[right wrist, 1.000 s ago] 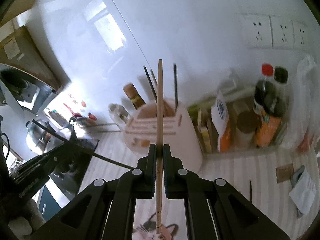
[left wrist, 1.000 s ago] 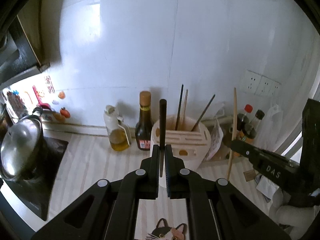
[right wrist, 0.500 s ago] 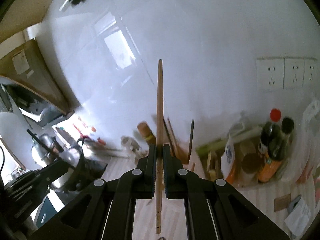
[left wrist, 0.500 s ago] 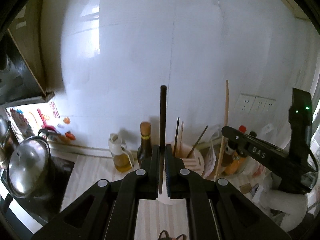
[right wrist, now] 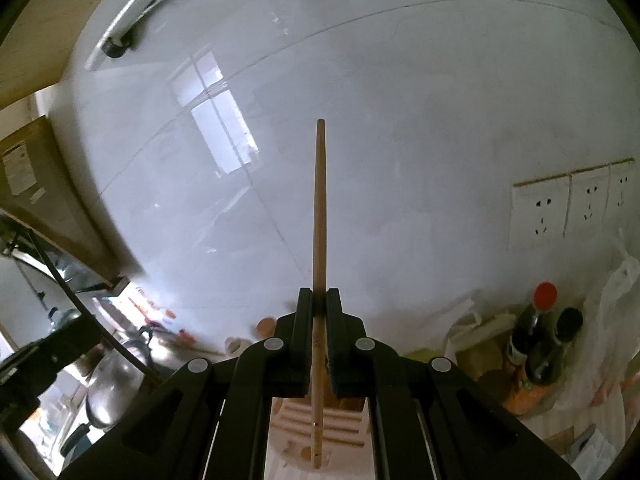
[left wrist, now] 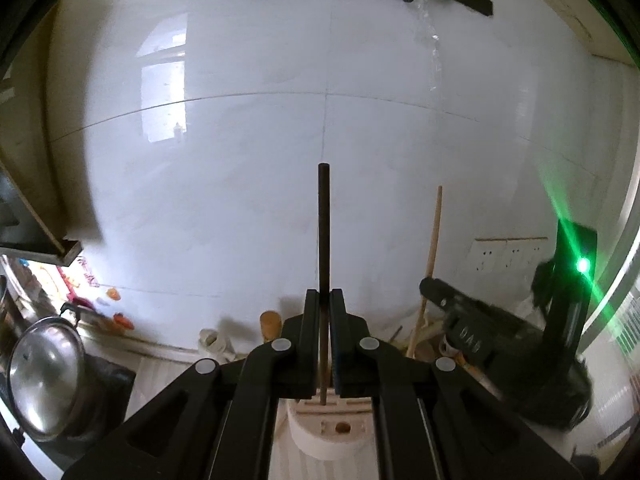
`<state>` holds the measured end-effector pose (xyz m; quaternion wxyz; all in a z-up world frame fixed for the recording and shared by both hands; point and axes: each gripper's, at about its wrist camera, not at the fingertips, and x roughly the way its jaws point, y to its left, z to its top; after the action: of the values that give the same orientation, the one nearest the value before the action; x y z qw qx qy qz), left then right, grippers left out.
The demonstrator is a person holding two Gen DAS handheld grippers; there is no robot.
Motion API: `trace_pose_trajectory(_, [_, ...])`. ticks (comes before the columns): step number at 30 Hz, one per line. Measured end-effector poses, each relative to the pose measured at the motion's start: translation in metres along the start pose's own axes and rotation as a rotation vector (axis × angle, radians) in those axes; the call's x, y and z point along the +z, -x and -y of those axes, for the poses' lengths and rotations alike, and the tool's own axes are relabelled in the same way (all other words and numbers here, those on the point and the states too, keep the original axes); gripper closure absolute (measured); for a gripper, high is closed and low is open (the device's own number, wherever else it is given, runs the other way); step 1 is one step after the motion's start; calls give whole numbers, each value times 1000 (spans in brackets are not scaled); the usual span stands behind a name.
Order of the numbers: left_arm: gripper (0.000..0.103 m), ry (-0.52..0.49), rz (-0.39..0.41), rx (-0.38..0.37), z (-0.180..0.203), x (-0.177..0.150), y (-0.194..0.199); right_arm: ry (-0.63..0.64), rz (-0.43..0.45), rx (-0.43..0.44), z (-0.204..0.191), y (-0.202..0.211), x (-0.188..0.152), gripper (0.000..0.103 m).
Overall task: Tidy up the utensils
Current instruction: 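Lower the chopsticks into the cream holder and open both tools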
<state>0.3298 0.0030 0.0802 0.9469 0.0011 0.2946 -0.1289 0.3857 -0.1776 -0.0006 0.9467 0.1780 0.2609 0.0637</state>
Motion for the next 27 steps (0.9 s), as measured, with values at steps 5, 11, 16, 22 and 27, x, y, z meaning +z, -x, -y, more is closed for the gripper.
trace_pose_trajectory(5, [101, 17, -28, -25, -8, 6, -34, 3, 35, -42, 1, -27, -4, 97])
trace_pose_trajectory(11, [101, 32, -96, -46, -21, -1, -77, 20, 92, -78, 6, -49, -16, 97])
trace_pose_trajectory(16, [101, 41, -154, -56, -28, -11, -106, 28, 110, -90, 10, -66, -22, 97])
trace_pose_trajectory(22, [97, 67, -191, -56, -32, -13, -116, 54, 88, -93, 9, -85, -27, 96])
trace_pose_trajectory(27, [70, 63, -192, 28, -35, -9, -108, 46, 34, -79, 7, -83, -29, 94])
